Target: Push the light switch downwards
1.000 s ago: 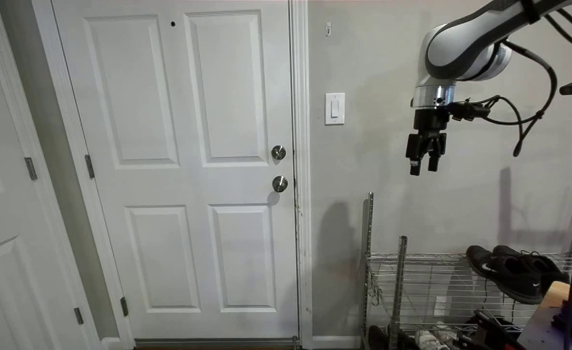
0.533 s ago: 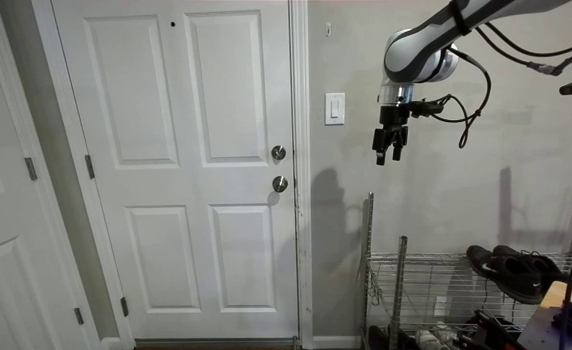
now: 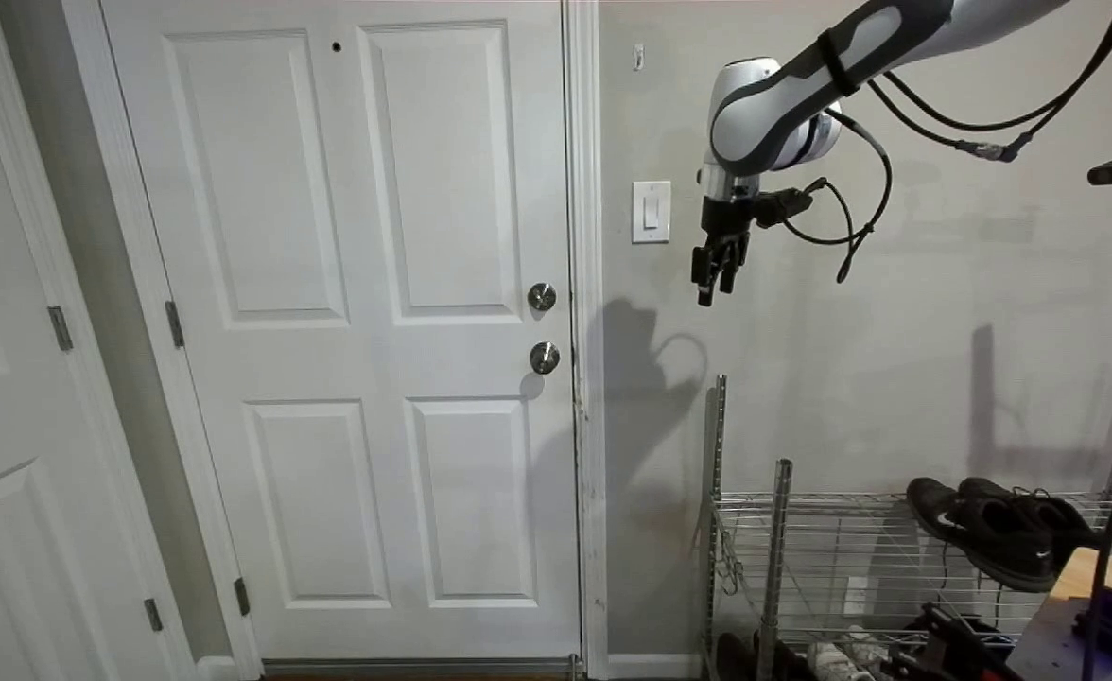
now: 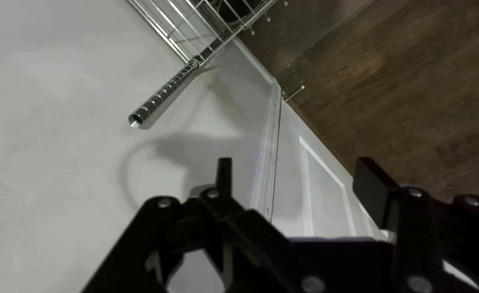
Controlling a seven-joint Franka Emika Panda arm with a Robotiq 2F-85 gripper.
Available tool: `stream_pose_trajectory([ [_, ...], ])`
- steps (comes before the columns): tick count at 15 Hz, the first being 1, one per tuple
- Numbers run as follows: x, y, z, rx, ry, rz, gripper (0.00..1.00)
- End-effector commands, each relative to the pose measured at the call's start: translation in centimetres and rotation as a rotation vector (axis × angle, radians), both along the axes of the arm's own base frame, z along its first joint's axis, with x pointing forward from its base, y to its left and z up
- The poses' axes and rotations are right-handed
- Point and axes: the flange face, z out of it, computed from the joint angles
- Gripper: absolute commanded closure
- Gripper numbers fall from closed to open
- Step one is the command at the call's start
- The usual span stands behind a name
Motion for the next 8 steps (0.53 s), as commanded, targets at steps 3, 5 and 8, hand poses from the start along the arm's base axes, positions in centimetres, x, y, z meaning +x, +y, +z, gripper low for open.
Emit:
stream_pose_trajectory([
  [3, 1.9, -1.0, 0.2, -0.108, -0.128, 0.049, 0.66],
  [5, 2.5, -1.3, 0.4, -0.144, -0.181, 0.057, 0.80],
  [8, 3.3, -2.0, 0.7, -0.220, -0.270, 0.062, 0.94],
])
